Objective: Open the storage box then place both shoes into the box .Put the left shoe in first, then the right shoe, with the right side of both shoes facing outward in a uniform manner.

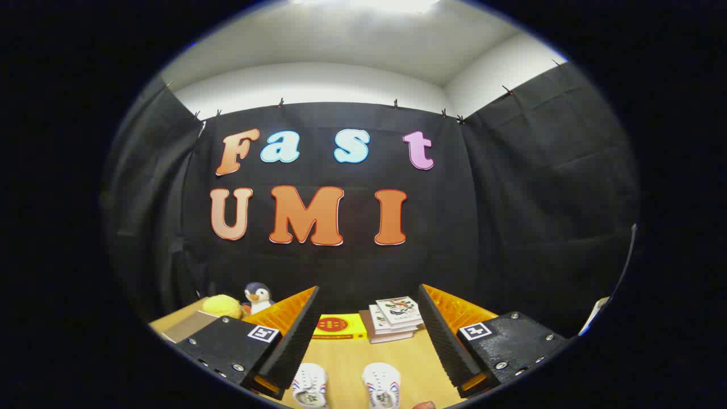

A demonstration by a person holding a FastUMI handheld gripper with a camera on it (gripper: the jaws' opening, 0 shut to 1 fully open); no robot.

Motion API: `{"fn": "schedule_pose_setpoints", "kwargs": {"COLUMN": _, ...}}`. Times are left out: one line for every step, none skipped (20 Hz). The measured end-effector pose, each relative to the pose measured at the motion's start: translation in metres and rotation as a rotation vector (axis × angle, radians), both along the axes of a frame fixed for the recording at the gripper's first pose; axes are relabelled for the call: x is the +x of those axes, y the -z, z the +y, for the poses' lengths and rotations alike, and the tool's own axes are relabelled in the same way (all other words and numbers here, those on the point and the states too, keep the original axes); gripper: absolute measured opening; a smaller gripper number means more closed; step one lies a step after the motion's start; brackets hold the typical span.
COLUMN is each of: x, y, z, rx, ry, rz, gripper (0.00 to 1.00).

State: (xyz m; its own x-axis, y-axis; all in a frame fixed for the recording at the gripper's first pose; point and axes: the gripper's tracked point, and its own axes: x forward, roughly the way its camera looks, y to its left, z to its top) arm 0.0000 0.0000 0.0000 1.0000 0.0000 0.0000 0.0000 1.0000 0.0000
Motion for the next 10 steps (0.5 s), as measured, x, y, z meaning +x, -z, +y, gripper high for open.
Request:
{"fn": "schedule_pose_setpoints", "kwargs": {"x": -0.002, "y": 0.004, "z": 0.002, "rx": 0.042, "ry": -0.001, "rz": 0.02, "gripper": 0.99}}
{"fn": "schedule_pose_setpoints", "kwargs": {"x": -0.005, "y": 0.009, "z": 0.003, "rx": 0.069, "ry": -0.011, "rz": 0.048, "gripper": 0.99}}
{"fn": "schedule_pose_setpoints", "kwargs": {"x": -0.005, "y": 0.016, "z": 0.006, "rx": 0.078, "ry": -0.03, "rz": 0.078, "gripper": 0.99}}
{"fn": "schedule_pose_setpoints", "kwargs": {"x": -0.005, "y": 0.024, "z": 0.007, "rx": 0.071, "ry": -0.042, "rz": 0.112, "gripper": 0.99}}
{"fn": "schedule_pose_setpoints", "kwargs": {"x": -0.004, "y": 0.03, "z": 0.002, "rx": 0.058, "ry": -0.038, "rz": 0.145, "gripper": 0.99}}
{"fn": "schedule_pose_setpoints", "kwargs": {"x": -0.002, "y": 0.031, "z": -0.006, "rx": 0.039, "ry": -0.035, "rz": 0.152, "gripper": 0.99}}
{"fn": "schedule_pose_setpoints", "kwargs": {"x": 0.001, "y": 0.03, "z": -0.011, "rx": 0.022, "ry": -0.03, "rz": 0.153, "gripper": 0.99}}
{"fn": "schedule_pose_setpoints", "kwargs": {"x": 0.004, "y": 0.033, "z": -0.016, "rx": 0.012, "ry": -0.03, "rz": 0.165, "gripper": 0.99}}
{"fn": "schedule_pose_setpoints", "kwargs": {"x": 0.006, "y": 0.035, "z": -0.017, "rx": 0.01, "ry": -0.039, "rz": 0.177, "gripper": 0.99}}
{"fn": "schedule_pose_setpoints", "kwargs": {"x": 0.009, "y": 0.036, "z": -0.017, "rx": 0.01, "ry": -0.052, "rz": 0.184, "gripper": 0.99}}
